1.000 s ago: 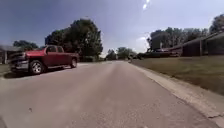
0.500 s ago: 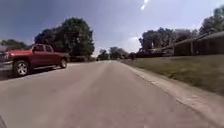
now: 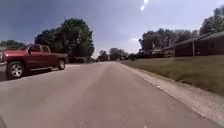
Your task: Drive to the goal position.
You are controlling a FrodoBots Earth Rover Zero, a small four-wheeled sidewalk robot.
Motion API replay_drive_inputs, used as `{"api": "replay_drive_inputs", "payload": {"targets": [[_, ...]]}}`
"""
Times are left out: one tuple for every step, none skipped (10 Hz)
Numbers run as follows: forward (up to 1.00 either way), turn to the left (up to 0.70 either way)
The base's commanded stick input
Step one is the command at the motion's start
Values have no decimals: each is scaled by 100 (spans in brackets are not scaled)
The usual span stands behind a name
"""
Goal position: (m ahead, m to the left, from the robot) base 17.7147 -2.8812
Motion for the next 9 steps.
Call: {"api": "replay_drive_inputs", "payload": {"targets": [[70, 0], [70, 0], [70, 0], [70, 0], [70, 0], [70, 0], [70, 0], [70, 0], [70, 0]]}}
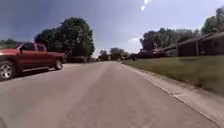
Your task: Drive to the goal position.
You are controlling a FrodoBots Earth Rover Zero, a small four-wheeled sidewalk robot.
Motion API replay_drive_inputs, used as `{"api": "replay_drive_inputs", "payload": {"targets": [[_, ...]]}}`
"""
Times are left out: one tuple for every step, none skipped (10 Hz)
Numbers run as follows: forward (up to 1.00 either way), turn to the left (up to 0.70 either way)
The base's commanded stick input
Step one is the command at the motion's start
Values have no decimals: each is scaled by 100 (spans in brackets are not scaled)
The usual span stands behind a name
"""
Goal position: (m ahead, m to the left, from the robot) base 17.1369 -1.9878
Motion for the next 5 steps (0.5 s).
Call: {"api": "replay_drive_inputs", "payload": {"targets": [[70, -19], [70, -35], [70, -35], [70, -35], [70, -35]]}}
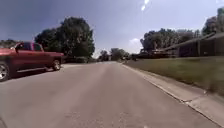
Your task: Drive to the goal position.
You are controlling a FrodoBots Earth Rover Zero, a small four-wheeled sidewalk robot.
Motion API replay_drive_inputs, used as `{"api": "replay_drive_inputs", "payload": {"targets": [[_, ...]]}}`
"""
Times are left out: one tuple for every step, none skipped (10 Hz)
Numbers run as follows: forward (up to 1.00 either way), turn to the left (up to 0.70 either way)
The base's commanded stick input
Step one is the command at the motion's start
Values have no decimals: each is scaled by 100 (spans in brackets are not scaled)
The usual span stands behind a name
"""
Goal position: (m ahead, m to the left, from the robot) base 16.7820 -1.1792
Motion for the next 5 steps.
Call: {"api": "replay_drive_inputs", "payload": {"targets": [[70, -15], [70, 0], [70, 0], [70, 0], [70, 0]]}}
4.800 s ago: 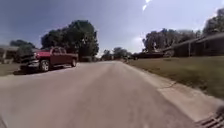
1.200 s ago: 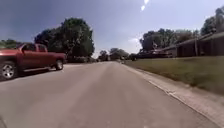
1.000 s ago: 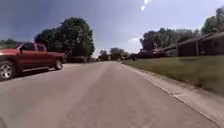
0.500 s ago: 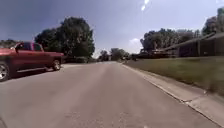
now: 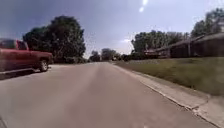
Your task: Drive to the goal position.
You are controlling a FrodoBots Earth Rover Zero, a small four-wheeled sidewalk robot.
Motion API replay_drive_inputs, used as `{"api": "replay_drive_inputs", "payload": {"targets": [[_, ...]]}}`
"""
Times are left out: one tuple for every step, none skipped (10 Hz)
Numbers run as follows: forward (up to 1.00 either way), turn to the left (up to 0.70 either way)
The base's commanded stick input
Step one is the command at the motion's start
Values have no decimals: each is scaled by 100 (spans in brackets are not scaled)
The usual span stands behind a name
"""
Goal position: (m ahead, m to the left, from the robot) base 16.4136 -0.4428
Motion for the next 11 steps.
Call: {"api": "replay_drive_inputs", "payload": {"targets": [[70, 0], [70, 0], [70, 0], [70, 0], [70, 0], [70, 17], [70, 35], [70, 32], [70, 3], [70, 0], [70, 0]]}}
